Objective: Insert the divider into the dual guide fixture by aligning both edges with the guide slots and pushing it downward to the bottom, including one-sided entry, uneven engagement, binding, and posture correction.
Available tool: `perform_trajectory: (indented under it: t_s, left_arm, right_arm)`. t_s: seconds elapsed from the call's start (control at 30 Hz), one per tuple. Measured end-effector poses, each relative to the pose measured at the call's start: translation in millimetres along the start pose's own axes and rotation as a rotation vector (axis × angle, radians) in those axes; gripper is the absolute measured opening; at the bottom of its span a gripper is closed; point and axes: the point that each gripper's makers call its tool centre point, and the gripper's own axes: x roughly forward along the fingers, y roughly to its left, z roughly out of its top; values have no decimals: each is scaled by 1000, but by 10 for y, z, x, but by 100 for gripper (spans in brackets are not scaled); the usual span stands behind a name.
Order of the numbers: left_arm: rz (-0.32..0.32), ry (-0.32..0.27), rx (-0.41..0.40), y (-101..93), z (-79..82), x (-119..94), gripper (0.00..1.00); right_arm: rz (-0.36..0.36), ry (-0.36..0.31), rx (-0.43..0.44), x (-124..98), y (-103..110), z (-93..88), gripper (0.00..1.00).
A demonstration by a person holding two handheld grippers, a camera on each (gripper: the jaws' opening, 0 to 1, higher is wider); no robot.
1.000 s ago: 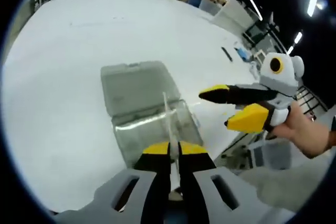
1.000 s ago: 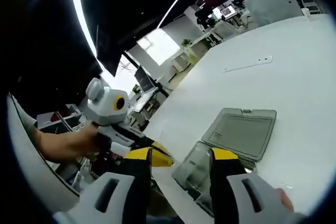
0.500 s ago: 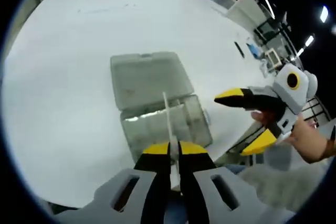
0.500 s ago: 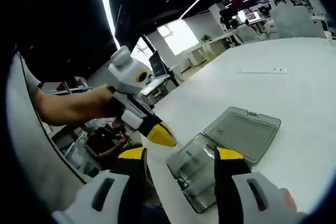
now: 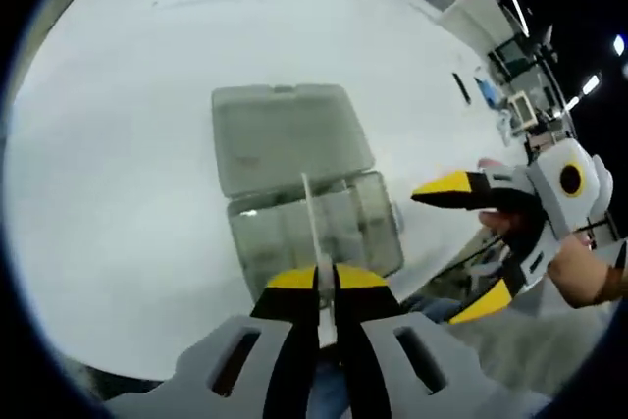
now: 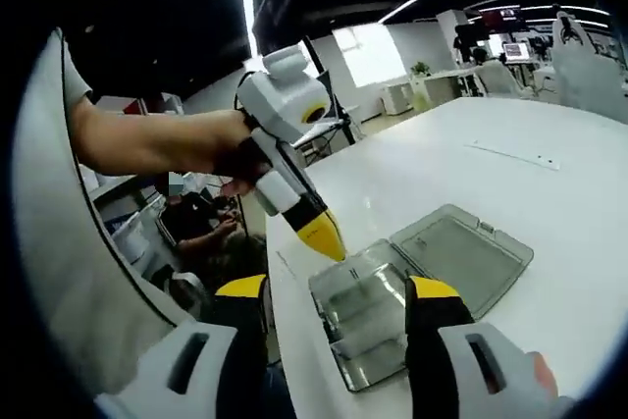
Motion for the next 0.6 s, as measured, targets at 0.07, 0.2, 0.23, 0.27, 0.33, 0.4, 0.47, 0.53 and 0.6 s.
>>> perform_trajectory:
  t_s: [0.07, 0.2, 0.23, 0.27, 0.33, 0.4, 0.47, 0.53, 0.6]
  left_arm:
    - [26, 7, 10, 33, -4, 27, 1]
    - [52, 29, -5, 68, -28, 74, 1]
    - [60, 33, -4, 76, -34, 80, 1]
    - [65, 37, -6, 80, -42, 90, 1]
    - [78, 43, -9, 100, -46, 100, 1]
    - [87, 47, -11, 115, -54, 111, 1]
    - [82, 45, -26, 105, -62, 118, 1]
    - [81, 44, -36, 99, -68, 124, 1]
    - [83, 47, -42, 101, -74, 131, 1]
  right_arm:
    - [5, 7, -28, -3, 6, -3, 53]
    - [13, 10, -55, -6, 14, 7, 54]
    - [17, 11, -61, -6, 21, 9, 54]
    - [19, 17, -64, -6, 23, 0, 55]
    - [24, 33, -84, 3, 34, -32, 55]
    - [27, 47, -97, 14, 45, -67, 56]
    - [29, 49, -106, 16, 53, -73, 56]
    - [29, 49, -112, 16, 56, -68, 57]
    - [31, 44, -118, 16, 62, -55, 57]
